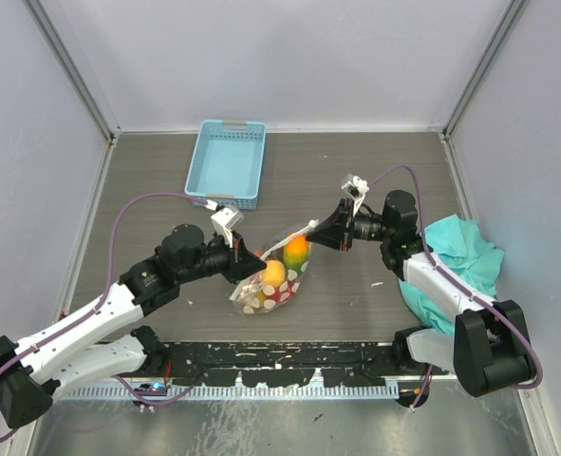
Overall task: Open the zip-top bag and remove the fake food
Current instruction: Pick up the zipper food storage bag at the center of the board, then unzip the zipper food storage bag at the center of the board.
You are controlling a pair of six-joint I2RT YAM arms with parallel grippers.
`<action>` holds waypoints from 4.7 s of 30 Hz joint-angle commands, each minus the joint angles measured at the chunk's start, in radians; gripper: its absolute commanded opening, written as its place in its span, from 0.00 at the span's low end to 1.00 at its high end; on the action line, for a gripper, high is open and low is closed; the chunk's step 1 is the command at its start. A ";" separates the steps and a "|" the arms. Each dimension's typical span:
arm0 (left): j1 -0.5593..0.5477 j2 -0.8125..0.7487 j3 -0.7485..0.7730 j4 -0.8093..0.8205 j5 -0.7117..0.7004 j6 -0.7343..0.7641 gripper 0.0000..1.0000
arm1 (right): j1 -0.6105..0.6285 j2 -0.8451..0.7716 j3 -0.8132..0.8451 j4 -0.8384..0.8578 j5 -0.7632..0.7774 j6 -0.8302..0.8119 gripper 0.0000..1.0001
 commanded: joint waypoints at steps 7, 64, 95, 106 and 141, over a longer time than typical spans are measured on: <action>0.006 -0.005 0.006 0.115 0.021 -0.025 0.00 | -0.002 -0.022 0.066 -0.097 -0.004 -0.060 0.01; -0.008 0.152 0.077 0.352 -0.015 -0.113 0.89 | 0.008 -0.030 0.276 -0.852 -0.165 -0.746 0.01; -0.106 0.399 0.340 0.231 -0.056 -0.082 0.38 | 0.023 -0.038 0.284 -0.882 -0.148 -0.780 0.01; -0.106 0.421 0.339 0.237 -0.021 -0.071 0.23 | 0.025 -0.042 0.287 -0.894 -0.136 -0.795 0.01; -0.082 0.231 -0.029 0.797 0.089 0.198 0.00 | 0.087 0.041 0.517 -1.155 -0.159 -1.171 0.99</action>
